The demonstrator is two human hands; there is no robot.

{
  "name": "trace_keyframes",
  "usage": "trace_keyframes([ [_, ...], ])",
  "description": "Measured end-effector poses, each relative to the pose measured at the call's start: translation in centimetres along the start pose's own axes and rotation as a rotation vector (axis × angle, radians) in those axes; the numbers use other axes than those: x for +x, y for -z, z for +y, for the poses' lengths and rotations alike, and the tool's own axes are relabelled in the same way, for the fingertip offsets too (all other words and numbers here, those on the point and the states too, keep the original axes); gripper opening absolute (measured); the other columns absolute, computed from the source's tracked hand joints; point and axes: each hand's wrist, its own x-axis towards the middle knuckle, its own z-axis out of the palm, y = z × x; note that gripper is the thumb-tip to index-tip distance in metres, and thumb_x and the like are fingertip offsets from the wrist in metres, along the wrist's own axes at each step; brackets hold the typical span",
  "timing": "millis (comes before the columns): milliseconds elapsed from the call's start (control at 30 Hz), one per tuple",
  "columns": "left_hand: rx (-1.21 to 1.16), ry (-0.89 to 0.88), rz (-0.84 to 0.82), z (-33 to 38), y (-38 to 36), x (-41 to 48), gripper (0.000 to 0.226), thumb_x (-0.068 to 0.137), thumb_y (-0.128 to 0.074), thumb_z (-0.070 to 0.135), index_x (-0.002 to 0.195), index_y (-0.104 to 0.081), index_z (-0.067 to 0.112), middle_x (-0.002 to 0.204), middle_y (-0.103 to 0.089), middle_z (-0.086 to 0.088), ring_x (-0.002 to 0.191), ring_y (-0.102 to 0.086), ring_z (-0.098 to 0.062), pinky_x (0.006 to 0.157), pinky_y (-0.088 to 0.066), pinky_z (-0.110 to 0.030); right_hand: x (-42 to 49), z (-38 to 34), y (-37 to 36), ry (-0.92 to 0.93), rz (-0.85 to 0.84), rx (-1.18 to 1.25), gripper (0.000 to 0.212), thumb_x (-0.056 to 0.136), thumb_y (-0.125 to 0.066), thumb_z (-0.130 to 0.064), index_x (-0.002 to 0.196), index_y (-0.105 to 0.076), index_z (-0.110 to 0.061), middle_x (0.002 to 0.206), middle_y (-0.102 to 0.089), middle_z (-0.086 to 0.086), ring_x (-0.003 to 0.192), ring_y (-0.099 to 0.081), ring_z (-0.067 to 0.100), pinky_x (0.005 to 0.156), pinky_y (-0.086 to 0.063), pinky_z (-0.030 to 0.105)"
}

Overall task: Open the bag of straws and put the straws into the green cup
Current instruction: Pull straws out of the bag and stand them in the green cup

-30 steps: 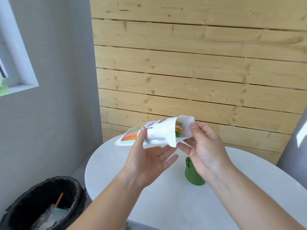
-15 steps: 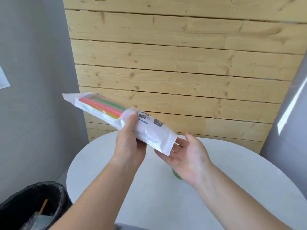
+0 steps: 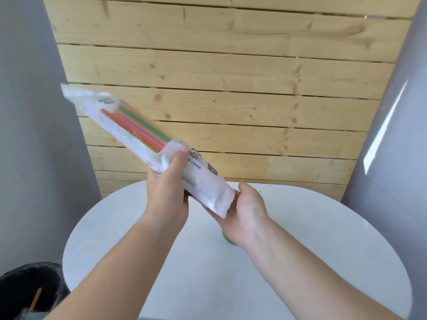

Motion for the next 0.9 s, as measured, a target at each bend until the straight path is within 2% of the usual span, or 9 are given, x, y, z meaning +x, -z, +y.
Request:
trace_keyframes([
  [67, -0.077, 0.077, 0.125, 0.0, 1.0, 0.3, 0.025, 0.098, -0.068, 0.020, 0.116, -0.062, 0.003, 0.094, -0.075, -0.012, 0.084, -0.077, -0.025, 0.074, -0.064, -0.039, 0.0, 0.0, -0.1, 0.046, -0.001, -0.102, 0.044, 0.104, -0.043, -0.035, 0.110, -0.063, 0.003, 0.100, -0.075, 0.021, 0.088, -0.075, 0.037, 0.084, -0.061, 0.050],
  [133, -0.157, 0.153, 0.235, -0.3, 1.8, 0.5, 0.040, 0.096, -0.072, 0.024, 0.128, -0.063, 0.003, 0.114, -0.077, -0.017, 0.095, -0.079, -0.029, 0.079, -0.065, -0.043, 0.1, 0.1, 0.1, 0.120, 0.004, -0.282, 0.044, 0.103, -0.044, -0.040, 0.104, -0.064, -0.001, 0.093, -0.072, 0.017, 0.078, -0.071, 0.032, 0.068, -0.062, 0.043],
  [233, -0.227, 0.206, 0.330, -0.9, 2.3, 0.7, 0.048, 0.093, -0.075, 0.028, 0.135, -0.060, 0.012, 0.122, -0.076, -0.012, 0.100, -0.078, -0.027, 0.080, -0.065, -0.043, 0.2, 0.1, 0.6, 0.269, 0.056, -0.540, 0.044, 0.100, -0.045, -0.049, 0.097, -0.064, -0.009, 0.080, -0.062, 0.007, 0.064, -0.058, 0.023, 0.053, -0.048, 0.032],
  [333, -0.259, 0.220, 0.351, -1.5, 2.2, 0.5, 0.053, 0.091, -0.076, 0.030, 0.138, -0.059, 0.012, 0.124, -0.075, -0.012, 0.104, -0.077, -0.029, 0.084, -0.064, -0.044, 0.1, 0.0, 0.6, 0.328, 0.033, -0.552, 0.040, 0.098, -0.049, -0.046, 0.092, -0.061, -0.008, 0.068, -0.055, 0.004, 0.052, -0.046, 0.019, 0.047, -0.037, 0.026],
  [467, -0.273, 0.232, 0.357, -1.9, 2.0, 0.1, 0.044, 0.094, -0.074, 0.031, 0.130, -0.062, 0.009, 0.116, -0.077, -0.013, 0.112, -0.074, -0.031, 0.096, -0.060, -0.049, 0.3, 0.3, 0.5, 0.376, 0.015, -0.524, 0.028, 0.098, -0.056, -0.035, 0.081, -0.057, -0.012, 0.062, -0.050, 0.004, 0.049, -0.039, 0.019, 0.046, -0.032, 0.026],
  [600, -0.276, 0.217, 0.358, -1.8, 2.2, 0.3, 0.049, 0.093, -0.074, 0.031, 0.136, -0.060, 0.012, 0.124, -0.075, -0.012, 0.109, -0.075, -0.030, 0.095, -0.060, -0.049, 0.6, 0.6, 0.6, 0.378, 0.002, -0.461, 0.022, 0.098, -0.058, -0.026, 0.091, -0.065, -0.006, 0.064, -0.055, 0.002, 0.049, -0.041, 0.016, 0.048, -0.037, 0.028],
  [700, -0.280, 0.212, 0.363, -1.6, 2.6, 0.4, 0.046, 0.094, -0.074, 0.031, 0.134, -0.061, 0.012, 0.115, -0.077, -0.009, 0.108, -0.076, -0.027, 0.094, -0.061, -0.047, 0.6, 0.3, 0.8, 0.378, -0.001, -0.412, 0.019, 0.099, -0.057, -0.023, 0.086, -0.060, -0.010, 0.062, -0.051, 0.002, 0.048, -0.040, 0.015, 0.049, -0.036, 0.028],
  [833, -0.284, 0.208, 0.372, -1.4, 2.8, 0.5, 0.045, 0.095, -0.073, 0.032, 0.134, -0.061, 0.014, 0.114, -0.076, -0.007, 0.104, -0.077, -0.025, 0.096, -0.060, -0.047, 0.7, 0.1, 1.2, 0.475, 0.030, -0.494, 0.025, 0.100, -0.052, -0.025, 0.078, -0.053, -0.012, 0.057, -0.048, 0.001, 0.048, -0.038, 0.018, 0.047, -0.033, 0.028],
  [900, -0.285, 0.213, 0.374, -1.4, 2.9, 0.5, 0.045, 0.095, -0.073, 0.032, 0.134, -0.061, 0.013, 0.112, -0.076, -0.007, 0.106, -0.076, -0.026, 0.096, -0.060, -0.047, 0.9, 0.1, 1.4, 0.537, 0.043, -0.567, 0.031, 0.098, -0.051, -0.034, 0.075, -0.049, -0.013, 0.057, -0.048, 0.001, 0.049, -0.039, 0.018, 0.051, -0.033, 0.031],
])
